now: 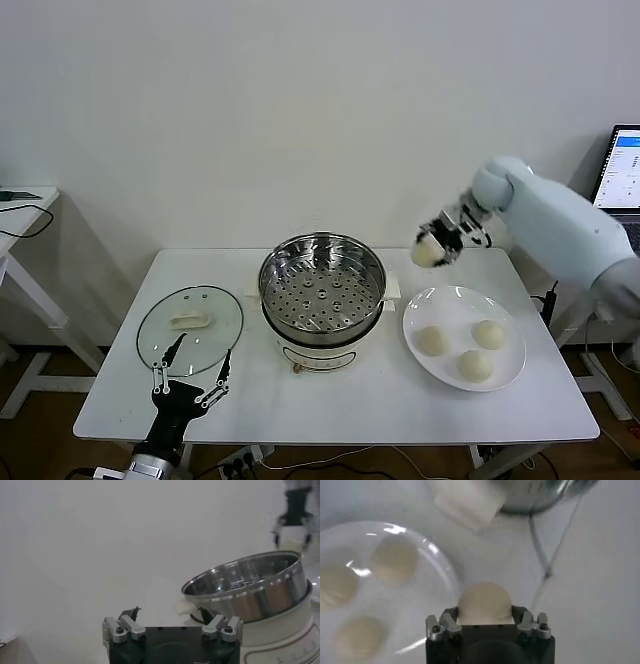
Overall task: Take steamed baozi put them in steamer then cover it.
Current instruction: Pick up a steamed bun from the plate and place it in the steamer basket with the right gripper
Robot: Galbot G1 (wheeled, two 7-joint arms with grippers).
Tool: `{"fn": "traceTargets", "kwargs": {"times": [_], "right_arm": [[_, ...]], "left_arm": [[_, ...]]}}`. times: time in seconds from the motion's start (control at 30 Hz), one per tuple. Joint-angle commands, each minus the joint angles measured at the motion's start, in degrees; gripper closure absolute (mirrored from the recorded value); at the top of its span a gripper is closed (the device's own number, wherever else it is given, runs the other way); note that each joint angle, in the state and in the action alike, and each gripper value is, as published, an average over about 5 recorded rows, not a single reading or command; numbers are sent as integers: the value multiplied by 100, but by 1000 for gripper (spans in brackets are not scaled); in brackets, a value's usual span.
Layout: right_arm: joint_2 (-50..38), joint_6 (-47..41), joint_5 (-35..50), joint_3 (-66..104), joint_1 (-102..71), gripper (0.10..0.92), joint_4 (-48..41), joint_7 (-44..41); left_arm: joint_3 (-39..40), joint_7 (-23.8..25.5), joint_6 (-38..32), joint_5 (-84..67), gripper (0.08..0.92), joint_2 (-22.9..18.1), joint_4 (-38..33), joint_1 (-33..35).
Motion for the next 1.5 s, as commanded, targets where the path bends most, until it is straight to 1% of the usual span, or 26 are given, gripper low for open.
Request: {"fn": "traceTargets", "kwargs": {"times": [0.03,0.2,0.33,0.43,0.6,0.9,1.1,1.2,1.37,1.5], "right_arm": [[573,1246,-65,-649,1023,321,735,6],[1220,1620,-541,-747,801,321,639,63],[1648,1791,-1094,-726,385,321,338,189],[1874,1819,-1464,-688,121,321,82,341],[2106,1751,-1797,-606,-185,321,-263,483],[2532,1706,-2122,-392,-542,321,-1143,751],[2732,1710,-2265,-308,-657,317,-1452,868],[2816,1699,-2357,-261,-699,296,-1582,929],[2780,1658,-2359,-232,-697,219,-1527,985],[2513,1629,-2072,-255,-552,204,-1138,855]], "left_arm": [[10,-5,6,-13,177,5,-42,11],[4,-16,11,-48,177,11,-92,31],[-10,-25,-5,-62,177,9,-111,62],[-25,-32,-17,-71,177,9,-116,77],[-30,-43,-24,-81,177,6,-114,63],[0,-58,-35,-89,177,-4,-86,29],[-23,-67,-47,-100,177,-1,-78,19],[-36,-74,-53,-107,177,-4,-76,12],[-64,-80,-56,-118,177,-4,-92,15],[-80,-82,-45,-124,177,1,-94,-3]]}}
